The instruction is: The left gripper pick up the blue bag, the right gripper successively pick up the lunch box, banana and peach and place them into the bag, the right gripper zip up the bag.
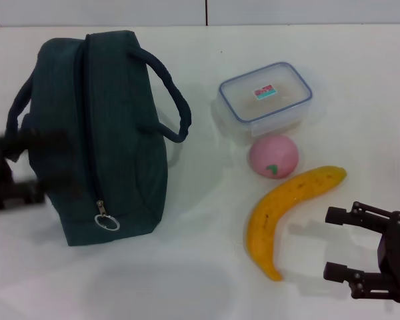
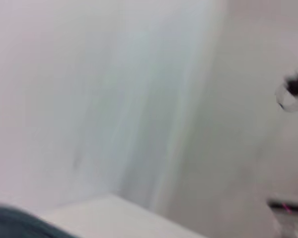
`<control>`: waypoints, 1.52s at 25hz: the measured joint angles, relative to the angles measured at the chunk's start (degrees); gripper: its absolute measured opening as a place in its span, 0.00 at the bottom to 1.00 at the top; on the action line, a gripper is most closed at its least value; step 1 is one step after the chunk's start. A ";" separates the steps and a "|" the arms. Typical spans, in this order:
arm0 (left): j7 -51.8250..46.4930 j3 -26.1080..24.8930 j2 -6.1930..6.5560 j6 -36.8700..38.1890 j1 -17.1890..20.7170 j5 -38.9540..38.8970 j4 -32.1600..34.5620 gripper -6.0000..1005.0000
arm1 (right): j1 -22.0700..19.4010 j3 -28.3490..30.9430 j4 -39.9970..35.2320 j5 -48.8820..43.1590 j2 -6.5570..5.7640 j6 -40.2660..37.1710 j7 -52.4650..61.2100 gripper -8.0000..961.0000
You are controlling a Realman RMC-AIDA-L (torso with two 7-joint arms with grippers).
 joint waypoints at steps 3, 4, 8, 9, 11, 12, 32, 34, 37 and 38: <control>-5.52 -5.45 -0.04 -2.26 -2.03 0.42 0.26 0.85 | 0.00 0.00 -0.02 0.01 0.00 0.22 0.00 0.86; -7.44 -6.83 0.23 -3.44 -2.70 0.82 0.28 0.85 | 0.00 0.00 -0.02 0.02 0.00 0.26 0.00 0.86; -16.40 -9.11 3.11 -8.05 -5.66 2.63 0.51 0.85 | -0.01 0.00 -0.03 0.04 0.00 0.34 0.00 0.86; -18.27 -9.10 3.89 -8.48 -6.35 2.79 0.83 0.85 | -0.01 0.00 -0.03 0.04 0.00 0.35 0.02 0.86; -22.68 -9.04 5.05 -9.30 -7.52 3.63 2.49 0.85 | -0.01 0.00 -0.03 0.06 0.00 0.39 0.06 0.85; -25.72 -8.89 5.61 -9.79 -8.23 5.03 4.09 0.85 | -0.01 0.00 -0.03 0.07 0.00 0.41 0.06 0.85; -54.65 -1.42 10.22 -10.01 -18.96 25.59 7.56 0.84 | -0.01 0.00 0.19 0.09 0.00 1.26 0.62 0.84; -54.58 -1.41 9.97 -10.07 -19.00 25.63 7.46 0.83 | -0.01 0.00 0.22 0.09 0.00 1.34 0.62 0.84; -54.35 -1.27 9.62 -10.19 -19.33 26.31 7.42 0.81 | -0.01 0.00 0.24 0.08 0.00 1.50 0.62 0.84; -54.32 -1.24 9.49 -10.23 -19.60 27.34 7.42 0.80 | -0.01 0.00 0.24 0.08 0.00 1.56 0.62 0.84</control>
